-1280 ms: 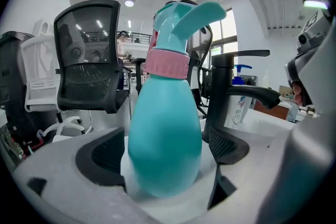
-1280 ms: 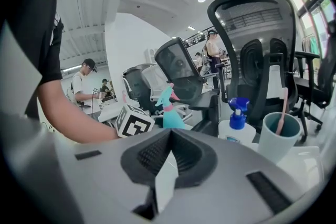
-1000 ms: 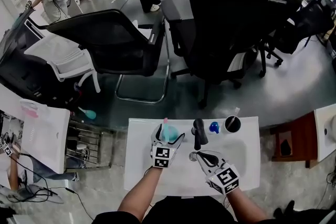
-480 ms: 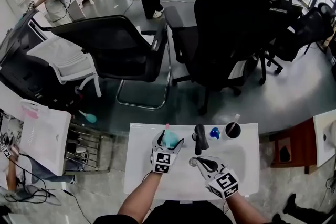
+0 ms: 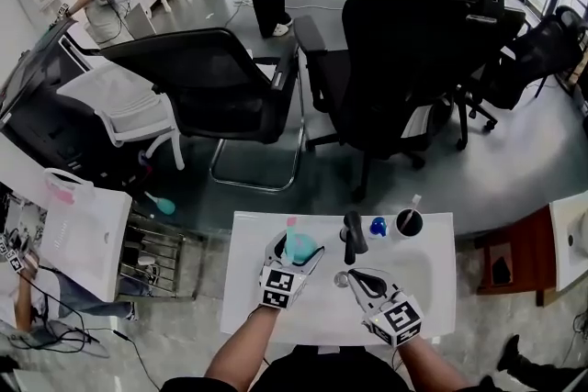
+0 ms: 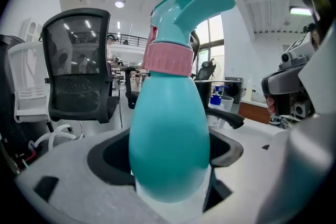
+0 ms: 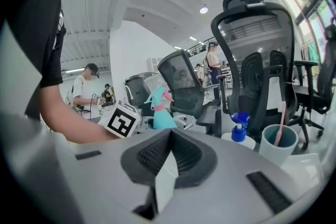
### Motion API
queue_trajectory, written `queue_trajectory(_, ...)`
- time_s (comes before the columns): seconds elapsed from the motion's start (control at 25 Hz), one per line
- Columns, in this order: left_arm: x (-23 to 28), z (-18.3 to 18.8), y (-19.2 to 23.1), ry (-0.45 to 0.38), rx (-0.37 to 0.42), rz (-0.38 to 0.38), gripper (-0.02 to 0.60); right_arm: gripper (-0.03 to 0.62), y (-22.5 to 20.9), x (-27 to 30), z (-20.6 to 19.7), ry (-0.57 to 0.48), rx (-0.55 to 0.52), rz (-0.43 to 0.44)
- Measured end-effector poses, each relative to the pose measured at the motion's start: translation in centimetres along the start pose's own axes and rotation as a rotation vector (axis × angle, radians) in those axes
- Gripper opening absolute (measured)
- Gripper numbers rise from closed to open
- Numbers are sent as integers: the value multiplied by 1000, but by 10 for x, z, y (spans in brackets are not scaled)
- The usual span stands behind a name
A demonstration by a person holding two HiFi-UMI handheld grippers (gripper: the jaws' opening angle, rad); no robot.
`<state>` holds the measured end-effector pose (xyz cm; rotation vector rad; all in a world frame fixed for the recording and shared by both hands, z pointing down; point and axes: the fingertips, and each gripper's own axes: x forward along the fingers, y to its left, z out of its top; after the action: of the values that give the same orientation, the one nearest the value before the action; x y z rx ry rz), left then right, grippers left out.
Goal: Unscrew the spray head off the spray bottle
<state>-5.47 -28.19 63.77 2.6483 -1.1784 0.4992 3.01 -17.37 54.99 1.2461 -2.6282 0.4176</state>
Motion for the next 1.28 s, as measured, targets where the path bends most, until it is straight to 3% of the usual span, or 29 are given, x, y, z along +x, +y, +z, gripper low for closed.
queue_trajectory(0.64,-68,71,-43,-81,76,-52,410,6,32,-27,69,-175,-60,62)
queue_trajectory(0.96,-88,87,-76,-91,122,-99,408,11,66,-35,102,-222,-190,142)
queue_trajectory(1.28,-93,92,-100,-88,141,-140,410,143,97,-42,117,-196,-277,227)
